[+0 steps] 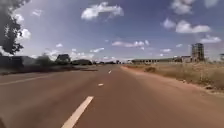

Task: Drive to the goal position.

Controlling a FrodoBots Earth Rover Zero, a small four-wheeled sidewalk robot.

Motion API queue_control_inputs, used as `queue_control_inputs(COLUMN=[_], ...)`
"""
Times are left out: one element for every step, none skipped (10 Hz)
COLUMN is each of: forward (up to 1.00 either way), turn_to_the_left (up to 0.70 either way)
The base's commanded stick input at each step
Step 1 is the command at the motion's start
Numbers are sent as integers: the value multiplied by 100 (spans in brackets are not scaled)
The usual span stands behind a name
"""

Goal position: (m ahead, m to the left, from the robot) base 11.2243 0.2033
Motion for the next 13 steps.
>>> queue_control_inputs(forward=[85,85,85,85,85,85,85,85,85,85,85,85,85], turn_to_the_left=[-12,-24,-32,-32,-22,-1,2,2,2,2,2,2,2])
